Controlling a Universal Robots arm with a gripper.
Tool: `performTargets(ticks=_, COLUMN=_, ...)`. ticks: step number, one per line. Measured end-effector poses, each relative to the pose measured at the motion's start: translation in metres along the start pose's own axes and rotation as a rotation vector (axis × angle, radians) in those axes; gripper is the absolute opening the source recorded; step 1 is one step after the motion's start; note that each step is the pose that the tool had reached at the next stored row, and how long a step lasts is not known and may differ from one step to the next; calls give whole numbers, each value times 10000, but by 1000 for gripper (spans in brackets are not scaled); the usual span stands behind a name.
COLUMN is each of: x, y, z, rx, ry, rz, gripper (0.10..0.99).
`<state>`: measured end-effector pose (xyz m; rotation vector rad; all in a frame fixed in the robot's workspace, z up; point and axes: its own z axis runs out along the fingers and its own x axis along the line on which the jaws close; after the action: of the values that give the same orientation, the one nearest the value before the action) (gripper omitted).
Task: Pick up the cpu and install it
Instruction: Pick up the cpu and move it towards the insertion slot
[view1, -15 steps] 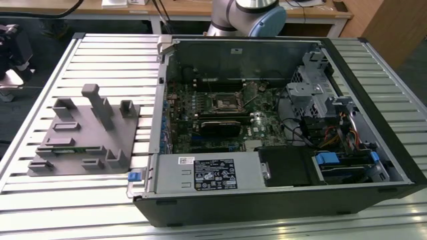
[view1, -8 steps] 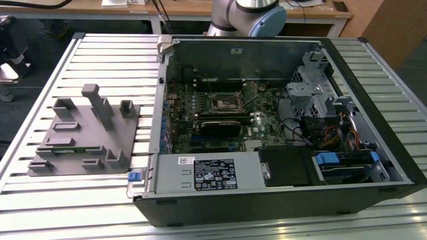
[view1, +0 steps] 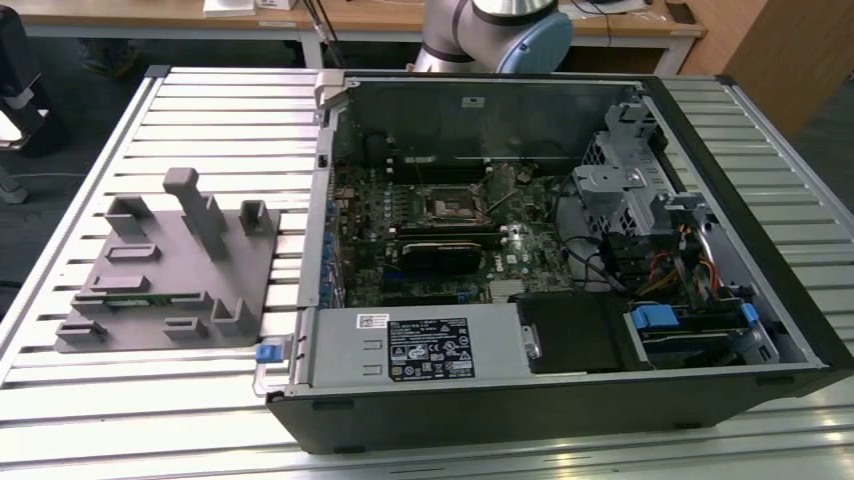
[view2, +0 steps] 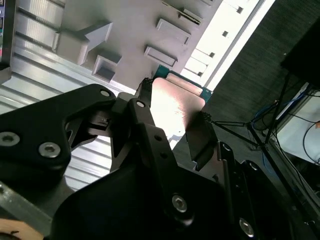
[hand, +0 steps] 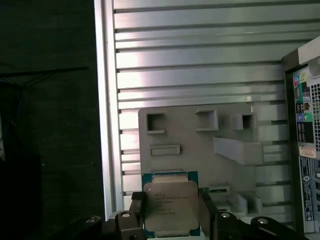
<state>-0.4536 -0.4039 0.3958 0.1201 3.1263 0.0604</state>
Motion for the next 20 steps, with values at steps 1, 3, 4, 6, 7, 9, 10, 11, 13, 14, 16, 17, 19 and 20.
performTargets(ticks=1, x=-8, y=0, z=-2, rx=-2, ry=-2, rz=-1, gripper=525)
performTargets(ticks=3, x=-40, y=3, z=-4, rx=0, ry=0, rz=0, gripper=525)
performTargets(ticks=4, x=-64, y=5, z=-3, rx=-3, ry=-1, rz=0, gripper=525)
performTargets(ticks=6, x=-121, y=9, z=-3, rx=-9, ry=0, rz=0, gripper=525)
performTargets(ticks=7, x=-146, y=11, z=-2, rx=-11, ry=1, rz=1, gripper=525)
performTargets(ticks=9, x=-190, y=15, z=-1, rx=-11, ry=1, rz=1, gripper=525)
performTargets(ticks=10, x=-213, y=17, z=-1, rx=-11, ry=1, rz=1, gripper=525)
performTargets(ticks=11, x=-237, y=18, z=-1, rx=-11, ry=1, rz=1, gripper=525)
performTargets(ticks=13, x=-289, y=22, z=1, rx=-12, ry=0, rz=1, gripper=525)
performTargets(ticks=14, x=-313, y=24, z=1, rx=-12, ry=0, rz=1, gripper=525)
performTargets(ticks=16, x=-361, y=28, z=1, rx=-12, ry=0, rz=0, gripper=525)
performTargets(ticks=17, x=-382, y=29, z=1, rx=-11, ry=1, rz=0, gripper=525)
performTargets(ticks=19, x=-429, y=33, z=2, rx=-11, ry=1, rz=1, gripper=525)
performTargets(ticks=20, x=-453, y=35, z=3, rx=-12, ry=1, rz=1, gripper=525)
